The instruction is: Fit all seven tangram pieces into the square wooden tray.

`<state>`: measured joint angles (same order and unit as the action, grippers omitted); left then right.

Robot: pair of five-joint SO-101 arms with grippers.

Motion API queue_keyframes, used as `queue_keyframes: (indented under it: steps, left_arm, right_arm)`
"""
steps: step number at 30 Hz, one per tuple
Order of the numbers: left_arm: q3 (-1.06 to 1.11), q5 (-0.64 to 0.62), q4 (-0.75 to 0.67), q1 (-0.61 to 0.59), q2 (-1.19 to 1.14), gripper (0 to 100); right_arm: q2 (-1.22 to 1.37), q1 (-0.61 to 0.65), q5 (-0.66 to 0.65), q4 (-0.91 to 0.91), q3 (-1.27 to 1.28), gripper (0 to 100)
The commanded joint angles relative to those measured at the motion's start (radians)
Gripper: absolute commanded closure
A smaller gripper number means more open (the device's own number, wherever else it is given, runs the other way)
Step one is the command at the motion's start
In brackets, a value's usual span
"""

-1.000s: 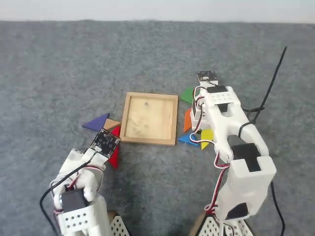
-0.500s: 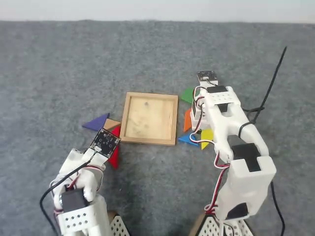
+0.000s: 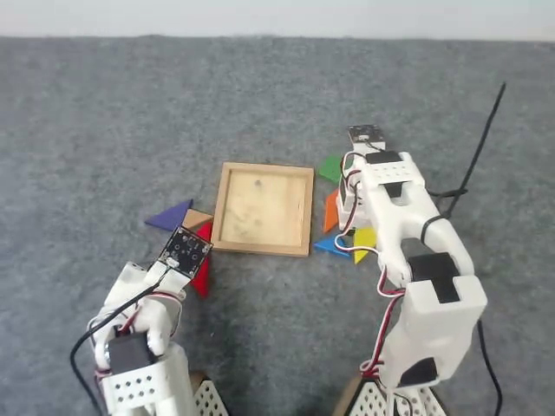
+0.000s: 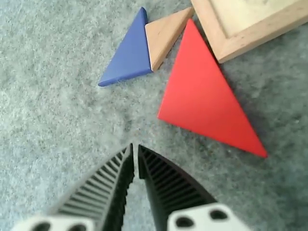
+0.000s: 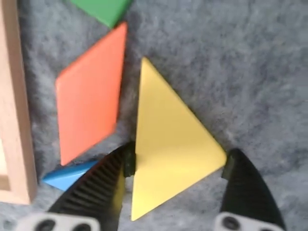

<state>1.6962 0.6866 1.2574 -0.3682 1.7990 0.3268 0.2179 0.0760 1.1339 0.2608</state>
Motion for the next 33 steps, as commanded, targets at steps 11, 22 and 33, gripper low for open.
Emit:
queue_keyframes:
  steps: [11, 22, 33]
  left_arm:
    - [-0.013, 0.008, 0.002, -0.009, 0.018, 98]
    - [-0.013, 0.008, 0.002, -0.009, 0.018, 98]
    - [-0.013, 0.008, 0.002, -0.009, 0.018, 98]
  right_arm:
    - [-0.028, -0.01, -0.008, 0.061, -0.044, 85.4]
    - [-0.197, -0.005, -0.005, 0.151, -0.048, 85.7]
    - [-0.139, 0.028, -0.193, 0.134, -0.129, 60.0]
